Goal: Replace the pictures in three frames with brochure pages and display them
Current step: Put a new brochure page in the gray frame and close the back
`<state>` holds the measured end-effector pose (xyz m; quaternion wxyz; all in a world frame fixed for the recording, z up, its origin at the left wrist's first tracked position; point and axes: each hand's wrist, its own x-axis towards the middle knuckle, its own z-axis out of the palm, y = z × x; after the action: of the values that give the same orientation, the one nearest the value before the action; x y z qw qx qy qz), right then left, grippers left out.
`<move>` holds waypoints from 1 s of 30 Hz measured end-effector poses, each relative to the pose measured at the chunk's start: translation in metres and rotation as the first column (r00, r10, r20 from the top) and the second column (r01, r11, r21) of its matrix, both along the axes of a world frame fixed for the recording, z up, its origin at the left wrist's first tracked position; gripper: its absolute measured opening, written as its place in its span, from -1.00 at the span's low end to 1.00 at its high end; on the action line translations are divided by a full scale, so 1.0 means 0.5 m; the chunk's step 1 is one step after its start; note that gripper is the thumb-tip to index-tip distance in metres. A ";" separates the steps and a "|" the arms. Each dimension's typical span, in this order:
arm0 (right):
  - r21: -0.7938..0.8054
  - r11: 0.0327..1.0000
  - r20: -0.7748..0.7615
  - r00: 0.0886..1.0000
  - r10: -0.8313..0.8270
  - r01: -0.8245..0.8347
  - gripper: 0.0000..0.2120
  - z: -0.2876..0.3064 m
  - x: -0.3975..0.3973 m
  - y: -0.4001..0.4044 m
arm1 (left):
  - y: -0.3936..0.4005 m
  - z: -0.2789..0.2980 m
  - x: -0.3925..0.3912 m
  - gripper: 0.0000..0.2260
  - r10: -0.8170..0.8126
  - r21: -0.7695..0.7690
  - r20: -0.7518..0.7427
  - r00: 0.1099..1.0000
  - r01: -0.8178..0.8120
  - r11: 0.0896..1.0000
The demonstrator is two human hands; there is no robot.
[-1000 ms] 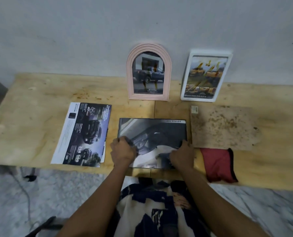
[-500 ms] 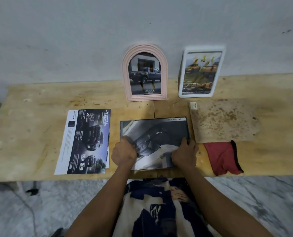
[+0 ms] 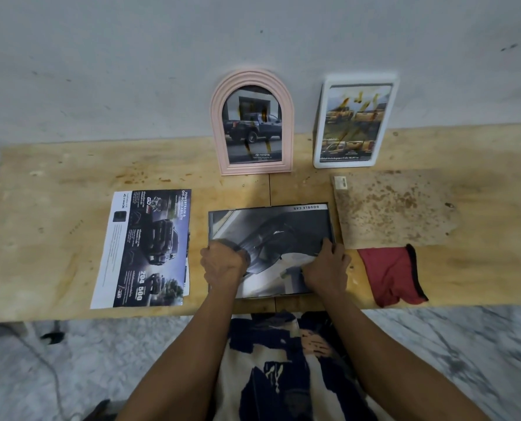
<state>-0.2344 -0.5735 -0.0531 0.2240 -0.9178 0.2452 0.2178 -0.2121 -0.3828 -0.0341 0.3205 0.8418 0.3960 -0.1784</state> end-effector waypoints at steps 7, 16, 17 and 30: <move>0.007 1.000 0.029 0.999 0.014 -0.014 -0.21 -0.002 -0.006 0.006 | -0.007 -0.001 -0.006 -0.39 -0.098 0.155 -0.066 0.993 0.107 0.982; 0.017 1.000 0.077 0.997 -0.009 0.007 -0.24 0.000 -0.002 0.009 | 0.002 -0.010 0.000 -0.27 -0.023 0.128 -0.047 0.999 0.029 0.991; 0.017 1.000 0.076 0.997 -0.009 0.007 -0.24 0.000 -0.002 0.009 | 0.003 -0.011 0.001 -0.25 -0.014 0.122 -0.045 0.999 0.019 0.992; 0.019 0.999 0.069 0.997 0.024 -0.025 -0.17 0.002 0.002 -0.002 | 0.024 -0.013 -0.011 -0.49 0.093 -0.099 0.100 0.991 -0.084 0.992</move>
<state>-0.2332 -0.5745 -0.0521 0.2389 -0.9253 0.2239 0.1912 -0.2174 -0.3708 -0.0404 0.3880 0.8154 0.4068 -0.1381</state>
